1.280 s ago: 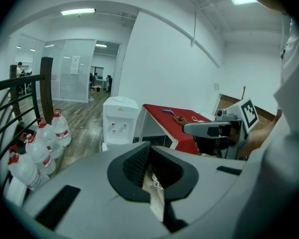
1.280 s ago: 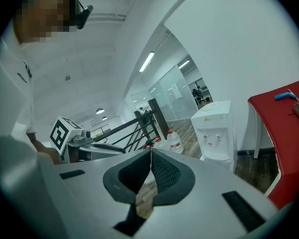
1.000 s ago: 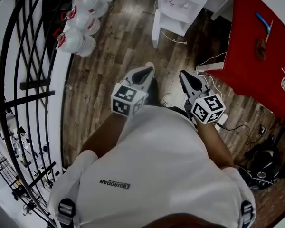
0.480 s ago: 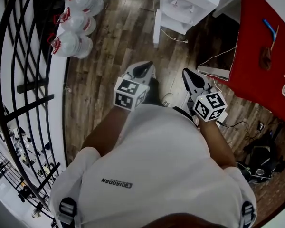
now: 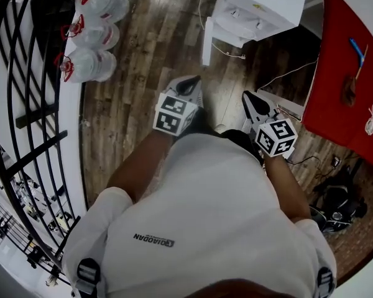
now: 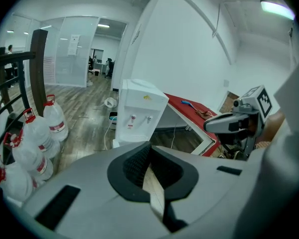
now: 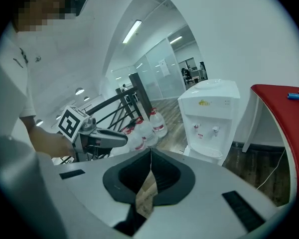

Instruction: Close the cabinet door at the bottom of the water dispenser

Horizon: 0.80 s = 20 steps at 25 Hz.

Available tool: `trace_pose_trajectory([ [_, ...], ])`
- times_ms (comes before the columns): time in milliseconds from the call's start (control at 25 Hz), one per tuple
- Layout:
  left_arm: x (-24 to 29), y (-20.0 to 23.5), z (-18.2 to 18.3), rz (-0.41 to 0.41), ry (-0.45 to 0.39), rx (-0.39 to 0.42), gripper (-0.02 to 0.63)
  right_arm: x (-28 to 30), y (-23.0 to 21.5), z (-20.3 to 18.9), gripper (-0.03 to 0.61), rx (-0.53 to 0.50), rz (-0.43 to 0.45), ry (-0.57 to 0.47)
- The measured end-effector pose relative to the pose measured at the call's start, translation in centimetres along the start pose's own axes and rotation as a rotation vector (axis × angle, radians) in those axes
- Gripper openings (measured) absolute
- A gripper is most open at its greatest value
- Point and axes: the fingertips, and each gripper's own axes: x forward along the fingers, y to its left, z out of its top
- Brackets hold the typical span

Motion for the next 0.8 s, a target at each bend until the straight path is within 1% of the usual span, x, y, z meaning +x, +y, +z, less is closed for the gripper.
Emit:
trace_pose_trajectory([
  [120, 1.5, 2.8, -0.1, 0.015, 0.023, -0.003, -0.005, 2.0, -0.7, 0.9, 0.021, -0.008, -0.007, -0.001],
  [280, 3.3, 5.2, -1.8, 0.033, 0.076, -0.021, -0.005, 3.9, -0.9, 1.2, 0.021, -0.028, -0.007, 0.005],
  [400, 4.9, 5.9, -3.2, 0.041, 0.116, -0.031, -0.005, 5.3, -1.9, 0.8, 0.021, -0.021, -0.001, 0.019],
  [560, 8.5, 6.4, -4.7, 0.063, 0.154, -0.046, -0.005, 7.3, -4.7, -0.3, 0.021, 0.022, 0.021, 0.042],
  [800, 15.0, 7.5, -8.6, 0.097, 0.179, -0.123, -0.005, 10.3, -8.3, -2.8, 0.021, 0.048, 0.053, 0.092],
])
